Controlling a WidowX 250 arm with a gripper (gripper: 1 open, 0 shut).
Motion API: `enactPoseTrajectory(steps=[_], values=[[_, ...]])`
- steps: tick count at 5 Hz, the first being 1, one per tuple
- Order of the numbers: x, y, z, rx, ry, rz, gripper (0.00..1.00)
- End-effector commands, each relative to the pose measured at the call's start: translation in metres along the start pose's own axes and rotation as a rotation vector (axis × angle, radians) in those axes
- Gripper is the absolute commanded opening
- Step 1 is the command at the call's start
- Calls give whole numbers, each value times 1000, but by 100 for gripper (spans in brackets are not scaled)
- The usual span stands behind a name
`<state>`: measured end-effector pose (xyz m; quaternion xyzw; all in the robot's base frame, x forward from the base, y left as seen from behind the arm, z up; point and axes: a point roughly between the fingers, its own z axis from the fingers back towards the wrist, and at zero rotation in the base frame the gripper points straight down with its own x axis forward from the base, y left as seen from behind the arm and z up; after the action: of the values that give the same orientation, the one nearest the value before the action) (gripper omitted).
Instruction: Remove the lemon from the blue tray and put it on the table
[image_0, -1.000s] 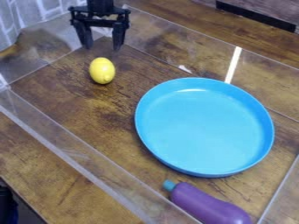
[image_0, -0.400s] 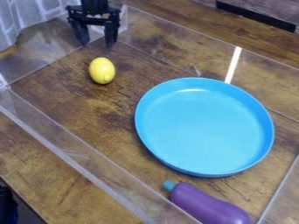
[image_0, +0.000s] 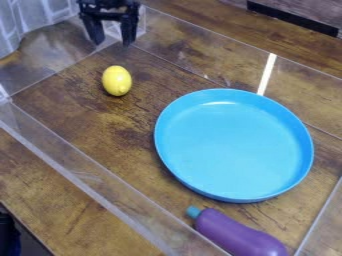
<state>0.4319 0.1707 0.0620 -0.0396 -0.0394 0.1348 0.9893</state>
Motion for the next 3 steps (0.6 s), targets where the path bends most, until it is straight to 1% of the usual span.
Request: enactPoseTrajectory(steps=[1,2,3], values=[[2,6,14,18,-48,-31,0],[-3,-2,7,25,-38,-77,100],[3,7,16,14,-31,-133,100]])
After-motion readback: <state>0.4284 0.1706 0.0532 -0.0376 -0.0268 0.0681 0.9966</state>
